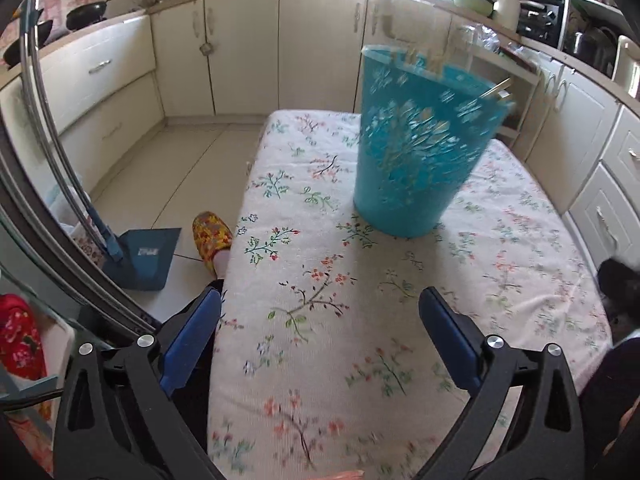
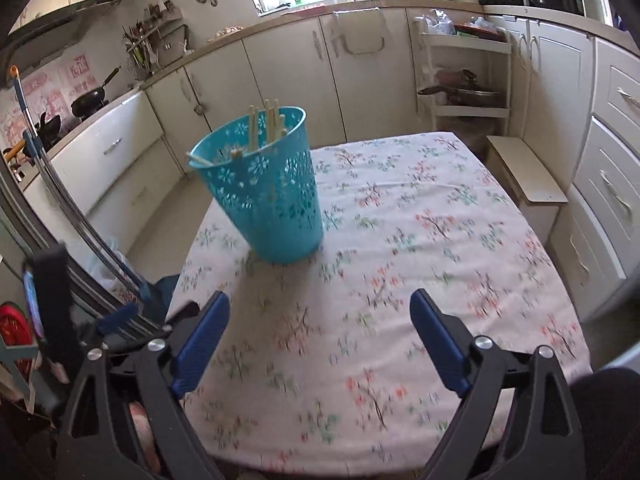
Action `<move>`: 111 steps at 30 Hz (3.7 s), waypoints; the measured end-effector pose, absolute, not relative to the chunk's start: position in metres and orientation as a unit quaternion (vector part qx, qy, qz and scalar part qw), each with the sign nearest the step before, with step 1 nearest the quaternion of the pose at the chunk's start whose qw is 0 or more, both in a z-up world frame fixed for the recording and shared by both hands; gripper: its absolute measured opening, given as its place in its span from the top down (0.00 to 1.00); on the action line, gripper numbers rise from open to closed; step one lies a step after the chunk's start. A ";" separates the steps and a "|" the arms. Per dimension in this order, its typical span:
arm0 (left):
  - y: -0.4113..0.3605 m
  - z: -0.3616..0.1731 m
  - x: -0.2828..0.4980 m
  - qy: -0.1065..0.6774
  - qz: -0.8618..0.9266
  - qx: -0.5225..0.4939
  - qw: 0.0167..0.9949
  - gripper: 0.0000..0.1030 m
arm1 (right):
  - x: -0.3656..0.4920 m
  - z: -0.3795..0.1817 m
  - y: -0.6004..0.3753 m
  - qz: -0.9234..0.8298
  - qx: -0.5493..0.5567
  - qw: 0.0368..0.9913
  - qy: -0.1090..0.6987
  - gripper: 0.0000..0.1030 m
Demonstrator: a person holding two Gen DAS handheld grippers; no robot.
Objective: Organize utensils
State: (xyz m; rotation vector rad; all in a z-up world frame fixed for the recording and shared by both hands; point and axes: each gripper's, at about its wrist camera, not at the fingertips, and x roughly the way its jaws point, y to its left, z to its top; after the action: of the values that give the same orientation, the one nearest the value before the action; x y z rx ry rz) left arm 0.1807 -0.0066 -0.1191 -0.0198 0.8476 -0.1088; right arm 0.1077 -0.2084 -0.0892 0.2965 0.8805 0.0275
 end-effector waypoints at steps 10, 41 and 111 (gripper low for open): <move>-0.007 -0.060 0.125 0.389 -0.069 0.017 0.918 0.07 | 0.064 -0.047 -0.204 0.002 0.135 0.907 0.400 0.07; 0.021 0.022 -0.002 0.305 -0.034 0.038 0.951 0.07 | -0.059 -0.004 -0.156 0.002 0.098 0.936 0.338 0.07; 0.023 0.031 -0.019 0.287 -0.028 0.041 0.957 0.07 | -0.076 -0.003 -0.160 0.002 0.087 0.936 0.341 0.07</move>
State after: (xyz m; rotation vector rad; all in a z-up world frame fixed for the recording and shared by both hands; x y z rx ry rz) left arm -0.0191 0.0231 0.0314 0.0839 0.5829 -0.0562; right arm -0.0761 -0.1599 -0.0033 0.1788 0.6974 0.0035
